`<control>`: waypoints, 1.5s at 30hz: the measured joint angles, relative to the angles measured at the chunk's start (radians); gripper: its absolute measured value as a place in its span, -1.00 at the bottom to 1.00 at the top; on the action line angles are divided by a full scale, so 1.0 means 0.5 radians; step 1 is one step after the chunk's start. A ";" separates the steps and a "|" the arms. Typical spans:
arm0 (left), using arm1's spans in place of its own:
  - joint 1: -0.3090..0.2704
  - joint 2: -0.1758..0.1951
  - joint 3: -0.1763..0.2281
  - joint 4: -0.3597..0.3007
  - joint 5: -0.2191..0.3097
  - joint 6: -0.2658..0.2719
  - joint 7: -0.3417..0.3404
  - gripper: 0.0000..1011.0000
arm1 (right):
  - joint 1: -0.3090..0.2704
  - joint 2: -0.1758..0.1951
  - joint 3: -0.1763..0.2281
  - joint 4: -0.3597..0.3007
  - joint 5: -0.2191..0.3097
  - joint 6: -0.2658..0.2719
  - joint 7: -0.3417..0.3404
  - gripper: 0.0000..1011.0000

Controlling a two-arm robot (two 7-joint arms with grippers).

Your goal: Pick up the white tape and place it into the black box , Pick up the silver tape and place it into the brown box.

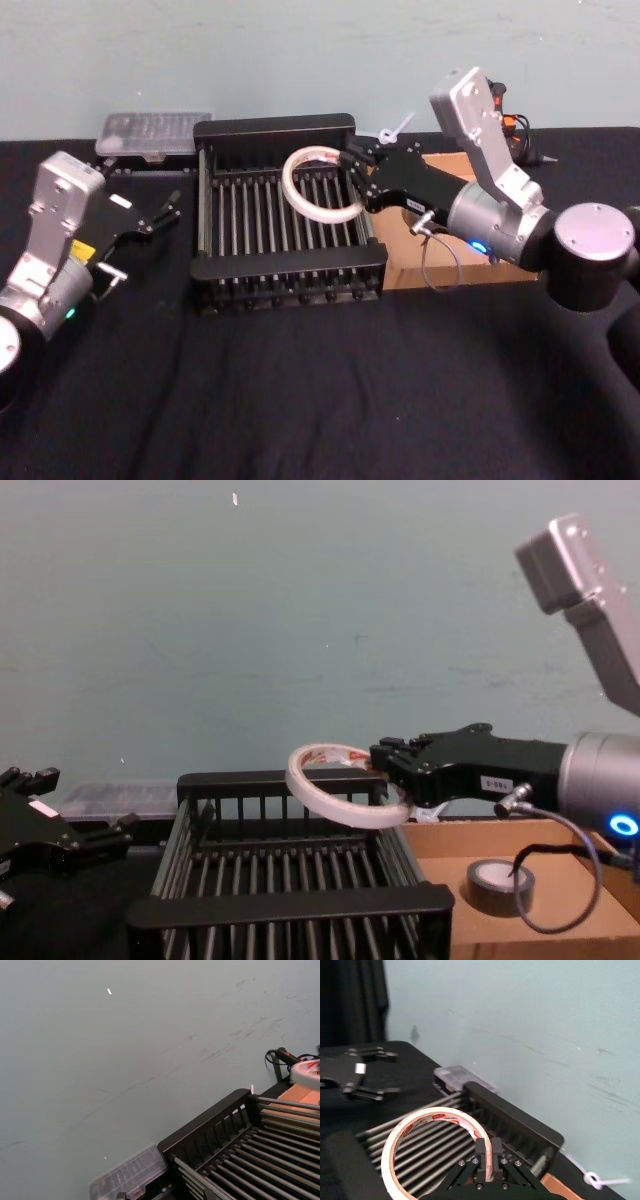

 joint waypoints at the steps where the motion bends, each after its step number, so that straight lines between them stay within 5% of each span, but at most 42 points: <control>1: 0.000 0.000 0.000 0.000 0.000 0.000 0.000 0.98 | 0.011 -0.016 0.002 0.022 -0.012 0.005 -0.017 -0.85; 18: 0.000 0.000 0.000 0.000 0.000 0.000 0.000 0.98 | 0.210 -0.296 -0.007 0.511 -0.222 -0.053 -0.184 -0.85; 33: 0.000 0.000 0.000 0.000 0.000 0.000 0.000 0.98 | 0.251 -0.388 0.008 0.673 -0.302 -0.089 -0.156 -0.85; 45: 0.000 0.000 0.000 0.000 0.000 0.000 0.000 0.98 | 0.251 -0.390 0.010 0.675 -0.319 -0.089 -0.153 -0.85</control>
